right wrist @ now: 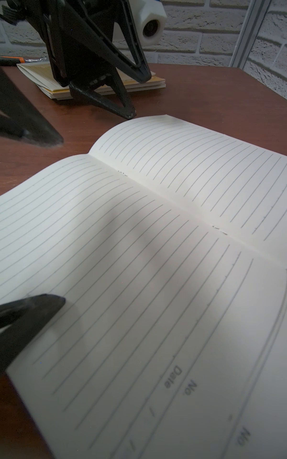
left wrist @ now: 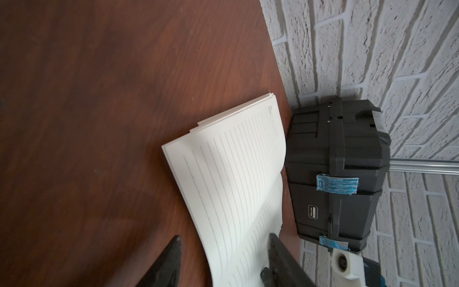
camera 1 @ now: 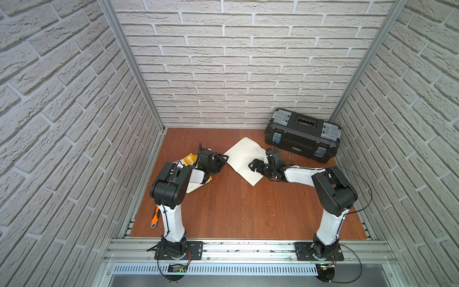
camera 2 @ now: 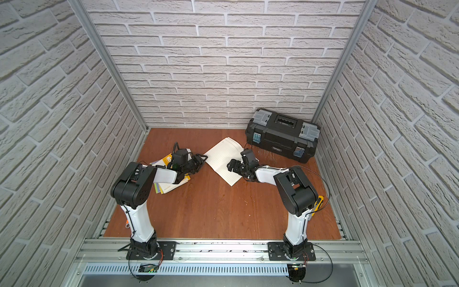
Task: Close the notebook
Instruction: Close the notebook at the center of the board.
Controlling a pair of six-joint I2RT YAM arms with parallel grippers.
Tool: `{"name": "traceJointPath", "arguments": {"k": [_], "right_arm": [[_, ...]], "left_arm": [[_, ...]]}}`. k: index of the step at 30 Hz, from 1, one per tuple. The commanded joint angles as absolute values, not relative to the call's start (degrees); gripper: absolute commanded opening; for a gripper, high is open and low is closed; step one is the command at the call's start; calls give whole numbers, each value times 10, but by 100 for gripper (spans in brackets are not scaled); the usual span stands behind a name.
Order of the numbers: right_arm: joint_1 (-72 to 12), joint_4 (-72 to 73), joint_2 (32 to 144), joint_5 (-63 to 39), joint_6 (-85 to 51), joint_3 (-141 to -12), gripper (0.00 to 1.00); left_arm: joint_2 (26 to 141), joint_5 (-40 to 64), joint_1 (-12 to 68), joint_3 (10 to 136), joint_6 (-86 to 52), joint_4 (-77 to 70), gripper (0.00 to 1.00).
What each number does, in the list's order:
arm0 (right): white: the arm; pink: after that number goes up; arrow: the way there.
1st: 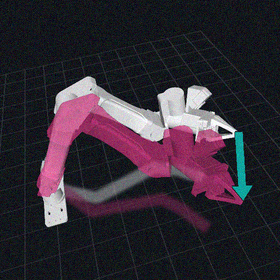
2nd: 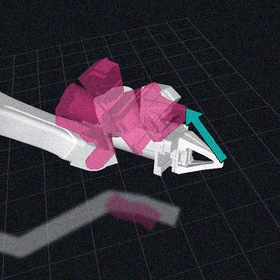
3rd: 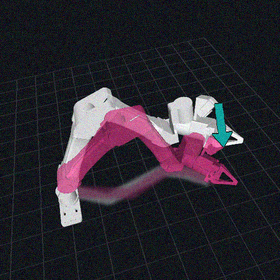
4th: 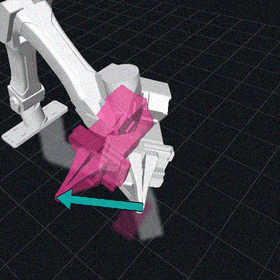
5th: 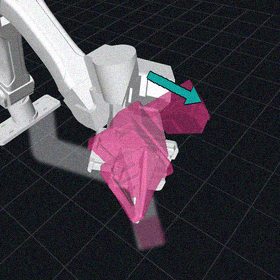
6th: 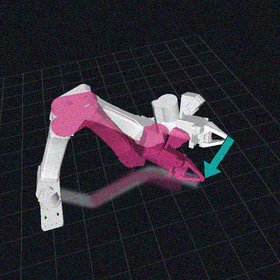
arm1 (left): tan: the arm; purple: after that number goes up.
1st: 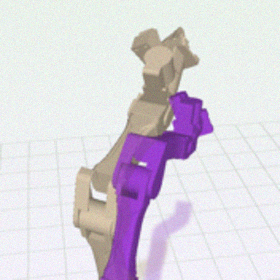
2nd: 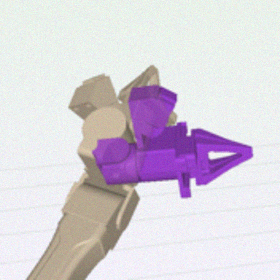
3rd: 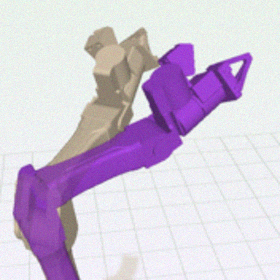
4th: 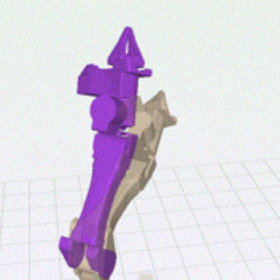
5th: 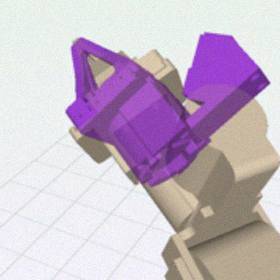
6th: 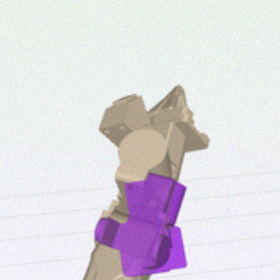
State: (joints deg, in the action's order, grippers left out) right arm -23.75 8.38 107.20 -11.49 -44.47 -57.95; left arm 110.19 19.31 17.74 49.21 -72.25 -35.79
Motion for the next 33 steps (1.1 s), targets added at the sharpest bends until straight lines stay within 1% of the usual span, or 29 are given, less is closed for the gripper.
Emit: {"name": "traceJointPath", "arguments": {"k": [1,14,33], "right_arm": [[-241,90,1084,-124,-452,-572,92],[-240,91,1086,-127,-449,-566,92],[-240,95,1086,-129,-447,-554,92]], "left_arm": [[1116,186,181,507,-730,-387,55],[1126,190,185,531,-726,-388,55],[1116,248,204,573,-722,-389,55]]}}
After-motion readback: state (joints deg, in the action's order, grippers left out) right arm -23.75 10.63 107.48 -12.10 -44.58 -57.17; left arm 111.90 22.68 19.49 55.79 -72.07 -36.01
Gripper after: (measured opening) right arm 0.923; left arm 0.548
